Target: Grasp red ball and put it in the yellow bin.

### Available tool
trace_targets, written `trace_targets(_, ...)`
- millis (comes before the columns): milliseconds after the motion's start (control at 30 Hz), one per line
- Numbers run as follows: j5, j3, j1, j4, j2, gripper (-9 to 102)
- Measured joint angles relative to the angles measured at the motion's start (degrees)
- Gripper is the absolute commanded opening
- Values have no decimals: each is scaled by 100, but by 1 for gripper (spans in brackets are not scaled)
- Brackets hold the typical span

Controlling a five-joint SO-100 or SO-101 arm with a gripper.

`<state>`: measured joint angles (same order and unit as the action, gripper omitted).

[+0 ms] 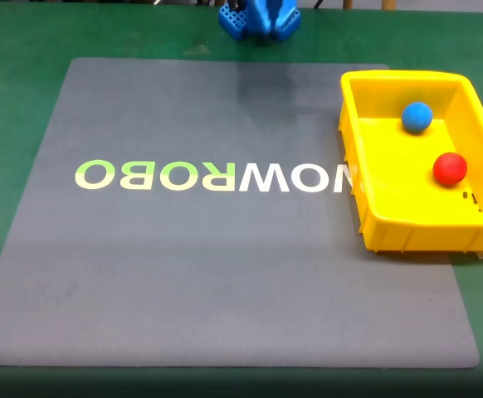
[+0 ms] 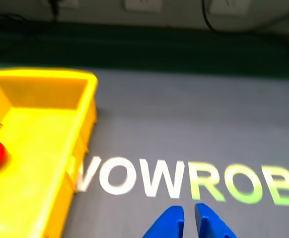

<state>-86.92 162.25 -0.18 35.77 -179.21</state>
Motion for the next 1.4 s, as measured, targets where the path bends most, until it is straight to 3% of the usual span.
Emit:
trace_targets(233, 35, 1107, 237, 334, -940, 0)
trace_targets(533, 220, 1362, 255, 686, -1046, 0)
trace_targets(1167, 396, 1362, -26, 3639, -1055, 0)
trace_targets(1400, 413, 1362, -26, 3929, -1055, 0)
